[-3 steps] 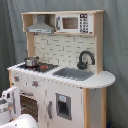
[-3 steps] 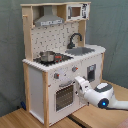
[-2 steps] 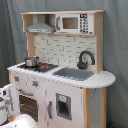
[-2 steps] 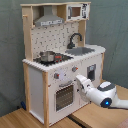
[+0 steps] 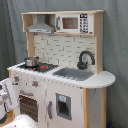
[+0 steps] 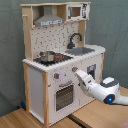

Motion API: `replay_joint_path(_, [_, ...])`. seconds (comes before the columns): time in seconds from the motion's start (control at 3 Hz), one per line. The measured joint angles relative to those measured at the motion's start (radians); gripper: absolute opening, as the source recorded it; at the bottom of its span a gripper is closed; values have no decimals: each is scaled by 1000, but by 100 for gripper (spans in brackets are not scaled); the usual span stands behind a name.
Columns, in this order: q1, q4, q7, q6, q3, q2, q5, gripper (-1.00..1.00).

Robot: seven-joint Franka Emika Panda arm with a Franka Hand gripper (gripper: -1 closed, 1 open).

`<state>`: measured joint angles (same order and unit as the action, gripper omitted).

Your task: Play with the kitchen

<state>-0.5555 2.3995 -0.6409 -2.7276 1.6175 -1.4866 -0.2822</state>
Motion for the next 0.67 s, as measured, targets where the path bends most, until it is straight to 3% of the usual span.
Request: replay_joint_path(0.67, [6, 7, 46, -20, -70, -1, -202, 100])
